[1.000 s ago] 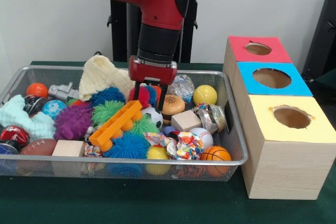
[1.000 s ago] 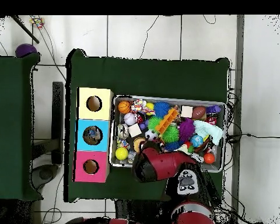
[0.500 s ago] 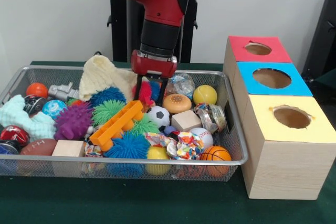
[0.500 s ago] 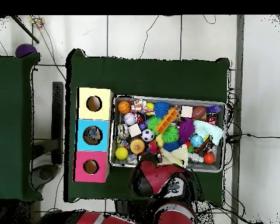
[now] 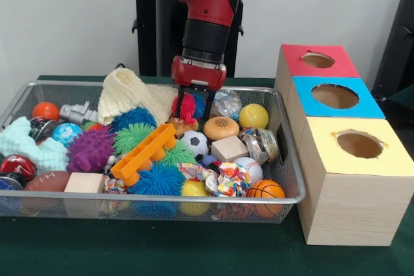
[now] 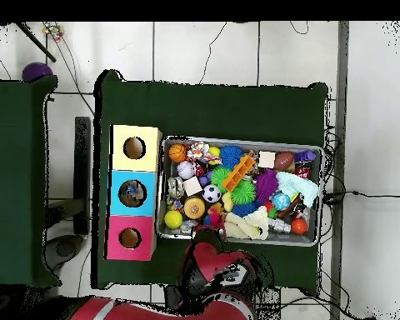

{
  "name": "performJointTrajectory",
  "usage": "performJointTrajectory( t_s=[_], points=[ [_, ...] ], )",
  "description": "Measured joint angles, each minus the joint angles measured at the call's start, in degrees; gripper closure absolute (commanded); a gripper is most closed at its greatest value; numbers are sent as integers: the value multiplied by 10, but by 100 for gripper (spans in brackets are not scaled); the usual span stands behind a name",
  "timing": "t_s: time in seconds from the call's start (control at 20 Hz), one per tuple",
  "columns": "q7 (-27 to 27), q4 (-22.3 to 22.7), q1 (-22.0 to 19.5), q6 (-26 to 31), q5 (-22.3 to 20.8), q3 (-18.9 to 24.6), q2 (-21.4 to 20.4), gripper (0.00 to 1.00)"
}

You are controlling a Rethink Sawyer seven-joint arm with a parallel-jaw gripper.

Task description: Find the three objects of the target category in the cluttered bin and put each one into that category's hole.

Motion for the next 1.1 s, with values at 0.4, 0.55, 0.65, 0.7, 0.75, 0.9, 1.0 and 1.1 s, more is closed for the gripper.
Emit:
performJointTrajectory(
  t_s=[0.4, 0.55, 0.65, 0.7, 0.75, 0.9, 1.0, 1.1],
  points=[
    [0, 16, -1, -28, 6, -10, 2, 0],
    [0, 20, -1, -30, 6, -10, 2, 0],
    [0, 22, -1, -30, 6, -10, 2, 0],
    [0, 22, -1, -30, 6, -10, 2, 0],
    [0, 23, 0, -30, 6, -10, 2, 0],
    [0, 24, 0, -30, 6, -10, -1, 0],
    [0, 26, 0, -30, 6, -9, -4, 0],
    [0, 33, 0, -30, 6, -6, -10, 0]
  ],
)
